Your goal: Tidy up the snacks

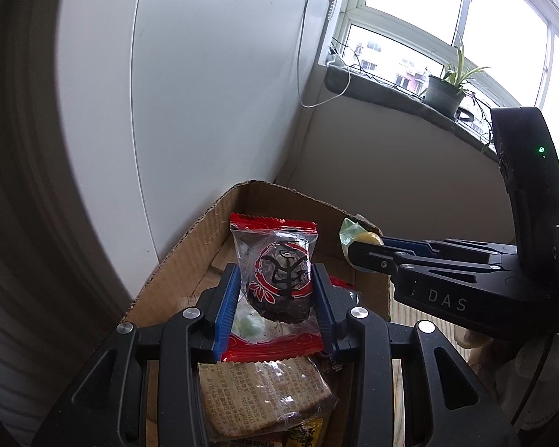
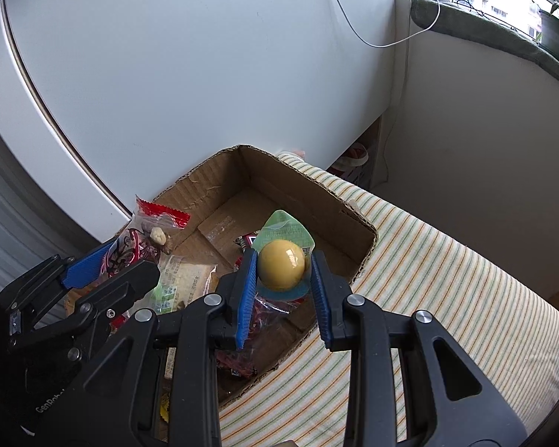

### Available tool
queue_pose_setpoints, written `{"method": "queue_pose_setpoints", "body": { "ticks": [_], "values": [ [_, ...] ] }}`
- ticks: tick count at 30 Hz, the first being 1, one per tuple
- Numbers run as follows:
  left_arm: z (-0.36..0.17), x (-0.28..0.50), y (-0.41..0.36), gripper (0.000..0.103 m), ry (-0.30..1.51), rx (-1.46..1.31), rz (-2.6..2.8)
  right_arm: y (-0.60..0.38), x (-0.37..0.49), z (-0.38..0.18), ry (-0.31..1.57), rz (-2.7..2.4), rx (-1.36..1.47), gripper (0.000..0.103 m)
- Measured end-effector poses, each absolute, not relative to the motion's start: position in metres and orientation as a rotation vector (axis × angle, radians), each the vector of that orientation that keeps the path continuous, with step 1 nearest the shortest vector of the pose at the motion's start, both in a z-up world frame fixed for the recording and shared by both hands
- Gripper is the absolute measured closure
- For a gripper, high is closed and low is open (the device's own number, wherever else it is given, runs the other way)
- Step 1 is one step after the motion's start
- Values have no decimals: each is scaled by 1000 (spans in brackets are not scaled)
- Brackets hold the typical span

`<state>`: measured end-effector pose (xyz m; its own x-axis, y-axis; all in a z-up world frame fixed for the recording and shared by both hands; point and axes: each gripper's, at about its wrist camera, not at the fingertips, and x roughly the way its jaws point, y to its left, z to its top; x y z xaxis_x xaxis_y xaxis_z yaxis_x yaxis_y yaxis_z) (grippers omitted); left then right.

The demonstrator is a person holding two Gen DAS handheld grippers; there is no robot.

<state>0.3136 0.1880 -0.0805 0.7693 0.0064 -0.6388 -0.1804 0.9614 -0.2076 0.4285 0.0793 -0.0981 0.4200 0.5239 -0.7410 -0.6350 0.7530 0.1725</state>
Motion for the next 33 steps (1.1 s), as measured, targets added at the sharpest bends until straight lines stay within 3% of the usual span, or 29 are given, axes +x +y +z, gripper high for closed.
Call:
{"method": "queue_pose_setpoints", "body": {
  "ticks": [18,22,29,33],
  "values": [
    [-79,309,189,61,685,-275,124,74,419,-84,849,714,-146,70],
    [-75,302,188,61,681,-275,125,68,410,-77,829,711,-145,56],
    [-67,291,184,61,670,-268,122,58,395,-66,801,712,-133,55],
    [-64,284,182,52,661,-267,123,52,386,-60,791,712,-125,54]
  ]
}}
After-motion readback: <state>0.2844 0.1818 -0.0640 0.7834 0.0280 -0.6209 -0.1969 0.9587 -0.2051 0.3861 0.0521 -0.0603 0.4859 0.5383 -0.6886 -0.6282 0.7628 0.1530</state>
